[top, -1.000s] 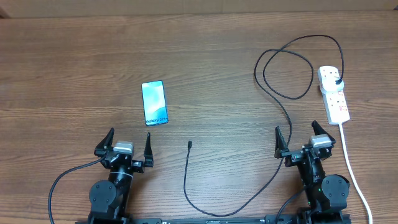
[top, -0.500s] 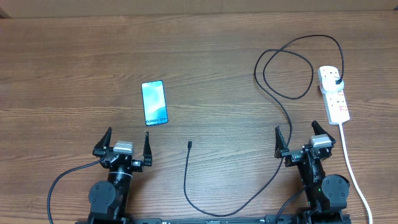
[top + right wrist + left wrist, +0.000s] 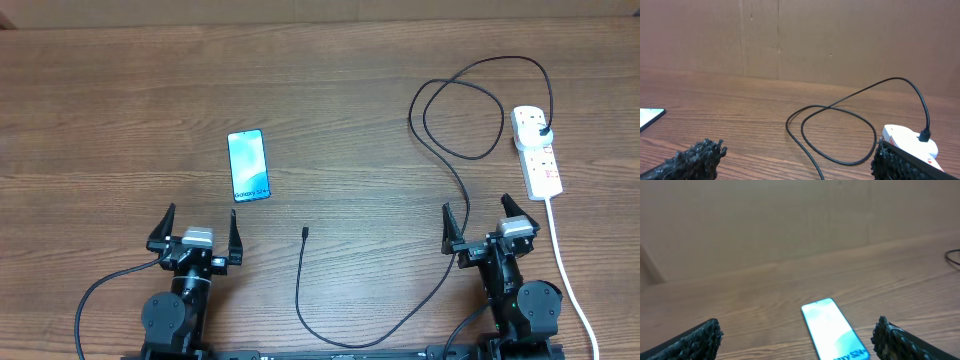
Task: Plug charger to phone and switch on socket
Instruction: 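Raise the left arm and move the left gripper over the phone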
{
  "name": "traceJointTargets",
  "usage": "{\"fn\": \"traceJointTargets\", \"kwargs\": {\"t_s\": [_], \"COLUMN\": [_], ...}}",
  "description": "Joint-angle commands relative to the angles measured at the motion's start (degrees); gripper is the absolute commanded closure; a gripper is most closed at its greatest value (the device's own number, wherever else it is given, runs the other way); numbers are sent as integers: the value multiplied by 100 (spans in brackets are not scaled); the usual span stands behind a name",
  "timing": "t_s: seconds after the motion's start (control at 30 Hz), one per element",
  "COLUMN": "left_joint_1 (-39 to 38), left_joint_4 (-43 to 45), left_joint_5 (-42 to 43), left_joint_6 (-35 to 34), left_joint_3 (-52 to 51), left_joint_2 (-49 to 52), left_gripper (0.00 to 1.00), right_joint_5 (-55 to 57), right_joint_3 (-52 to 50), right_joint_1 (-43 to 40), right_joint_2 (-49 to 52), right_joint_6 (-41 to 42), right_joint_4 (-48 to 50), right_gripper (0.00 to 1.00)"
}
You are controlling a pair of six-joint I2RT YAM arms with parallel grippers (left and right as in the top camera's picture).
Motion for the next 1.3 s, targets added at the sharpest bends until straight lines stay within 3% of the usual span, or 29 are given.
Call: {"fn": "traceJointTargets", "kwargs": {"t_s": [0.0,0.13,0.33,0.77,0.97,1.1,1.27], "left_joint_1": [24,24,24,22,13,13,13], "left_joint_4": [-356,-1272,-2371,-5117,-6699,-7007,-6714], "left_joint_5": [420,350,883,2704,2739,2761,2743], "left_joint_6": [-459,-990,-1099,-1093,-1051,-1121,-1182], "left_joint_3": [310,1088,2535,6800,8362,8793,8800], "left_joint_2": [-52,11,734,4719,6419,7267,8002], "left_gripper": [0,1,0,0,0,1,0], "right_joint_5": [9,9,9,9,9,9,9], "right_joint_3": [-61,-61,-61,-61,-61,-61,-61], "right_joint_1": [28,28,28,28,28,28,28], "right_joint_2": [13,13,15,13,13,13,15], "right_joint_6": [-28,-26,-28,-28,-26,-28,-28], "right_joint_4": [33,33,33,33,33,35,33], "right_gripper": [0,0,0,0,0,0,0]}}
